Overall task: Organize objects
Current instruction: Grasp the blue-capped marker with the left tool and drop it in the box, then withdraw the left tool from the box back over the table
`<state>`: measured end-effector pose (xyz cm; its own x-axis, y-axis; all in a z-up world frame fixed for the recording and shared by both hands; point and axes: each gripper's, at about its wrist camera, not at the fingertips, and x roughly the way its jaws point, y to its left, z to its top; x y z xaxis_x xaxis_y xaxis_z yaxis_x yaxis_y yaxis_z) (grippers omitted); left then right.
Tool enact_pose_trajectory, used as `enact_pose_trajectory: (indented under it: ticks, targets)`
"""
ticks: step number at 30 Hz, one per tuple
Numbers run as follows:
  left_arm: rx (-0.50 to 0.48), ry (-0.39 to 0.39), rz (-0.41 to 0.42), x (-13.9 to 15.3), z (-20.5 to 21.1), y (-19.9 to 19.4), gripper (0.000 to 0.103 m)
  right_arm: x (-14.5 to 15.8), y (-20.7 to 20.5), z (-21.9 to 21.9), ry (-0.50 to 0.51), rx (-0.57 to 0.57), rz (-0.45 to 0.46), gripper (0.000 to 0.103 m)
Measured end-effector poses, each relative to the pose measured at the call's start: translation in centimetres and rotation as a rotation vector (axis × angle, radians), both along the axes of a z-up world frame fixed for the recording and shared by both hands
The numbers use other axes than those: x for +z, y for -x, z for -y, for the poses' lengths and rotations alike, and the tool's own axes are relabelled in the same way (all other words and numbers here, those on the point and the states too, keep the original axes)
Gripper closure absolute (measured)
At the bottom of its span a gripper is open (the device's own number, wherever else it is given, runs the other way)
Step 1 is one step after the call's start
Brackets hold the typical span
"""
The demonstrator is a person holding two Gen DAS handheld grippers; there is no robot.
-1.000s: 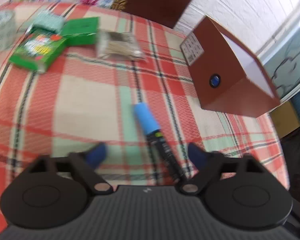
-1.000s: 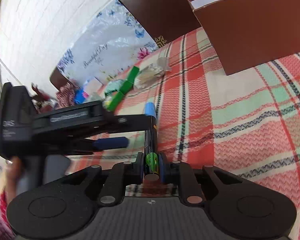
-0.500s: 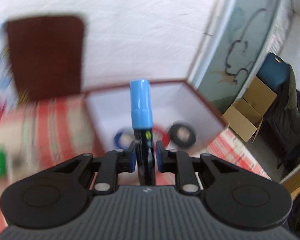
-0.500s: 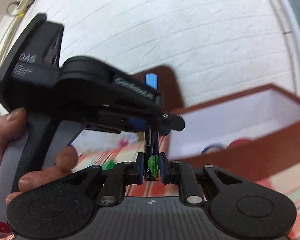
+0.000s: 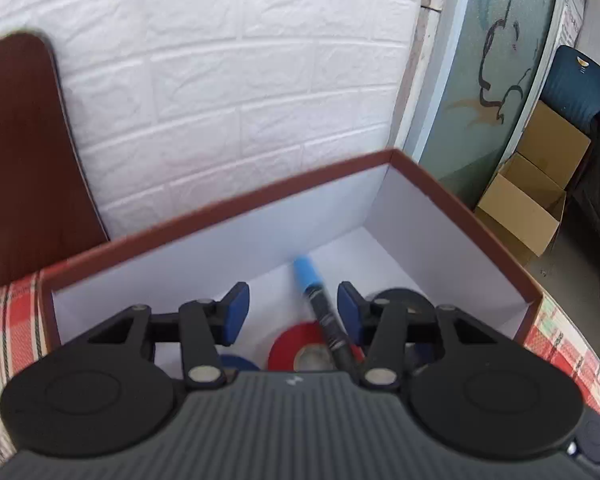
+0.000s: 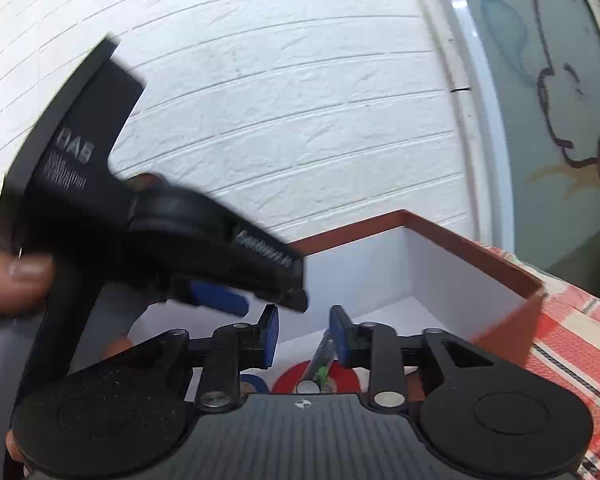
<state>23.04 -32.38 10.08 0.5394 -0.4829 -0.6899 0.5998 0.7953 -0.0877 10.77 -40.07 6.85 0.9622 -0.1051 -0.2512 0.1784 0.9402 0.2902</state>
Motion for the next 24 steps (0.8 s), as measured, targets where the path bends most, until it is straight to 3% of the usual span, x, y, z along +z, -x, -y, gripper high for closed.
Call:
enact_pose_trajectory:
  ticks: [4, 9, 13, 18, 24]
  targets:
    - [0.029, 0.022, 0.009, -0.1, -2.0, 1.5, 0.052, 0.1, 2.1, -0.7, -0.01, -0.02, 0.04, 0.07]
    - [0.053, 0.075, 0.085, 1.5, -6.2, 6.2, 0.051, -1.0, 7.4, -2.7, 0.057, 0.004, 0.105, 0.07]
    - [0.09, 0.079, 0.126, 1.8, -8.9, 9.6, 0.05, -1.6, 9.8, -5.3, 0.114, 0.049, 0.102, 0.07]
    - [0.147, 0.029, 0.133, 1.4, -11.0, 12.1, 0.05, -2.0, 10.9, -7.0, 0.115, 0.103, 0.039, 0.07]
    - [0.19, -0.015, 0.13, 0.7, -13.5, 14.4, 0.05, -0.5, 12.9, -7.0, 0.103, 0.091, 0.057, 0.07]
